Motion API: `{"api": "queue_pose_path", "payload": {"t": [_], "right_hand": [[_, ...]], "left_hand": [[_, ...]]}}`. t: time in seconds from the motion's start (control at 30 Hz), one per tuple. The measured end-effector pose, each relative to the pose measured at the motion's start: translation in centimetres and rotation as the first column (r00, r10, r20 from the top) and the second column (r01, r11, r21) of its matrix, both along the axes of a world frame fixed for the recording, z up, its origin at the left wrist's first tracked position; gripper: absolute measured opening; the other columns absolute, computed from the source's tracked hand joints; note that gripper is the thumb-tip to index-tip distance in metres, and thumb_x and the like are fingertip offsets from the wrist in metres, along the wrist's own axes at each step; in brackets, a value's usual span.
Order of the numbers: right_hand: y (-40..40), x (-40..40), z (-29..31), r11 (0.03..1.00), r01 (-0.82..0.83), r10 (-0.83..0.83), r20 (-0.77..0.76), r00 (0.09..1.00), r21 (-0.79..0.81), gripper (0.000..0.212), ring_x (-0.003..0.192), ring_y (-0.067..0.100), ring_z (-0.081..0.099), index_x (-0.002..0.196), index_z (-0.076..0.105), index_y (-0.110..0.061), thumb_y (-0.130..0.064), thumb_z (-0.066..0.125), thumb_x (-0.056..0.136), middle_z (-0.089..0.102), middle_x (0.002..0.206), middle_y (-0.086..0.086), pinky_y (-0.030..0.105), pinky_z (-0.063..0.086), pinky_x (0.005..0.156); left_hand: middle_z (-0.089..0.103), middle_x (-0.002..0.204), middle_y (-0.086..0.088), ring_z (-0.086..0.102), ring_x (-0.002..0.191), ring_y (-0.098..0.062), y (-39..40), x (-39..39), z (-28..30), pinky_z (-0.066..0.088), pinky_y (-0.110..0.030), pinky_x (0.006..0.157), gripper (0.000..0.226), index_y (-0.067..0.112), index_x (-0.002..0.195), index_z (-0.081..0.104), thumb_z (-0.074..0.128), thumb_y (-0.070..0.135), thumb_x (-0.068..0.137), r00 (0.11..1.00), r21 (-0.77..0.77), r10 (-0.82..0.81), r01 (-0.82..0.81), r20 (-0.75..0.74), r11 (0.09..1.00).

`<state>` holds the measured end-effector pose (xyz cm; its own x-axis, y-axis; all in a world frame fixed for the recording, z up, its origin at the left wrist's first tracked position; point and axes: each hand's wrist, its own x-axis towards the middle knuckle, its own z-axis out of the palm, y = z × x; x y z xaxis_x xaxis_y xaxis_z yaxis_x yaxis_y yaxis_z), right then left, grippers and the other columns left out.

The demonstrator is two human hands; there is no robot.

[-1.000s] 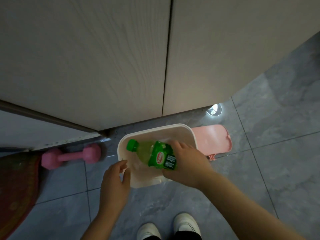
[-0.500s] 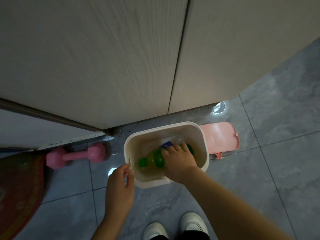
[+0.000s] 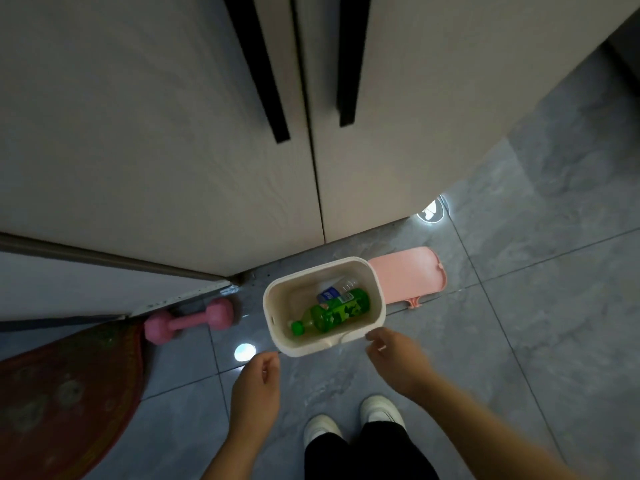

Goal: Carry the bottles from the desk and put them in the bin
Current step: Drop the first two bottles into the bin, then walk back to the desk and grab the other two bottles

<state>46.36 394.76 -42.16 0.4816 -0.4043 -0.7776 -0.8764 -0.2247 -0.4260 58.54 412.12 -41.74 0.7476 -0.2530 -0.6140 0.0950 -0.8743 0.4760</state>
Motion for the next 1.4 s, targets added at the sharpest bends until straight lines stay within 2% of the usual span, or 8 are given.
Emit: {"api": "queue_pose_path", "payload": {"t": [0.13, 0.33, 0.57, 0.77, 0.83, 0.97, 1.17, 1.4], "right_hand": [[-0.3, -3.6, 5.4, 0.989, 0.146, -0.144, -0.04, 0.989, 0.037, 0.031, 0.112, 0.022, 0.059, 0.123, 0.059, -0.014, -0.02, 0.046, 0.095, 0.064, 0.124, 0.008, 0.026, 0.044, 0.094], [-0.4, -8.7, 13.9, 0.952, 0.285, -0.282, -0.045, 0.959, 0.11, 0.028, 0.107, 0.025, 0.063, 0.118, 0.061, -0.011, -0.019, 0.046, 0.095, 0.066, 0.118, 0.011, 0.031, 0.046, 0.094], [-0.2, -14.4, 22.4, 0.915, 0.378, -0.375, -0.046, 0.926, 0.14, 0.027, 0.102, 0.028, 0.064, 0.114, 0.063, -0.006, -0.016, 0.048, 0.094, 0.068, 0.11, 0.013, 0.036, 0.049, 0.094], [1.1, -19.5, 27.2, 0.821, 0.539, -0.538, -0.06, 0.841, 0.189, 0.026, 0.074, 0.021, 0.058, 0.114, 0.06, 0.002, -0.011, 0.045, 0.096, 0.062, 0.09, 0.011, 0.02, 0.044, 0.059], [1.7, -21.3, 28.5, 0.789, 0.587, -0.584, -0.079, 0.808, 0.182, 0.027, 0.072, 0.02, 0.057, 0.115, 0.058, 0.002, -0.011, 0.043, 0.097, 0.063, 0.094, 0.015, 0.019, 0.043, 0.056], [3.4, -25.0, 30.2, 0.72, 0.684, -0.672, -0.127, 0.73, 0.119, 0.028, 0.078, 0.023, 0.059, 0.116, 0.058, 0.003, -0.01, 0.042, 0.097, 0.065, 0.107, 0.023, 0.027, 0.046, 0.067], [8.3, -30.8, 31.4, 0.597, 0.802, -0.783, -0.194, 0.591, 0.03, 0.027, 0.063, 0.017, 0.058, 0.114, 0.059, 0.002, -0.011, 0.043, 0.097, 0.06, 0.08, 0.007, 0.022, 0.043, 0.054], [13.4, -36.5, 32.8, 0.337, 0.941, -0.924, -0.186, 0.333, 0.008, 0.025, 0.065, 0.023, 0.057, 0.11, 0.06, 0.003, -0.009, 0.042, 0.097, 0.061, 0.084, 0.014, 0.026, 0.042, 0.055]], "left_hand": [[0.065, 0.081, -0.016, 0.06, 0.079, -0.028, 0.0, -1.8, 6.1, 0.038, -0.031, 0.069, 0.017, 0.017, 0.08, 0.058, 0.047, 0.016, 0.094, 0.997, 0.023, -0.074, 0.075, -0.033, 0.997], [0.064, 0.078, -0.014, 0.058, 0.076, -0.027, 0.3, -4.1, 14.4, 0.038, -0.032, 0.069, 0.027, 0.021, 0.068, 0.054, 0.047, 0.015, 0.093, 0.994, 0.062, -0.069, 0.074, -0.086, 0.995], [0.066, 0.083, -0.013, 0.063, 0.083, -0.031, 1.7, -7.7, 23.2, 0.042, -0.034, 0.074, 0.031, 0.029, 0.066, 0.052, 0.047, 0.014, 0.093, 0.991, 0.075, -0.093, 0.1, -0.093, 0.992], [0.063, 0.076, -0.005, 0.059, 0.073, -0.027, 2.9, -10.4, 28.0, 0.041, -0.034, 0.069, 0.032, 0.028, 0.067, 0.054, 0.047, 0.013, 0.093, 0.979, 0.062, -0.174, 0.181, -0.11, 0.981], [0.063, 0.073, -0.001, 0.058, 0.069, -0.025, 3.3, -11.0, 28.9, 0.041, -0.034, 0.068, 0.033, 0.028, 0.065, 0.054, 0.047, 0.013, 0.093, 0.973, 0.065, -0.193, 0.202, -0.124, 0.977], [0.062, 0.067, 0.001, 0.057, 0.061, -0.023, 4.0, -11.8, 29.8, 0.04, -0.032, 0.062, 0.033, 0.021, 0.062, 0.056, 0.049, 0.012, 0.092, 0.954, 0.075, -0.26, 0.273, -0.151, 0.959], [0.062, 0.073, -0.008, 0.056, 0.067, -0.025, 4.0, -11.8, 31.1, 0.038, -0.033, 0.062, 0.03, 0.017, 0.063, 0.052, 0.047, 0.016, 0.092, 0.876, 0.11, -0.451, 0.472, -0.171, 0.875], [0.064, 0.087, -0.022, 0.062, 0.083, -0.036, 1.6, -12.7, 32.6, 0.047, -0.041, 0.078, 0.028, 0.013, 0.067, 0.05, 0.043, 0.012, 0.094, 0.765, 0.143, -0.621, 0.643, -0.174, 0.752]]}}
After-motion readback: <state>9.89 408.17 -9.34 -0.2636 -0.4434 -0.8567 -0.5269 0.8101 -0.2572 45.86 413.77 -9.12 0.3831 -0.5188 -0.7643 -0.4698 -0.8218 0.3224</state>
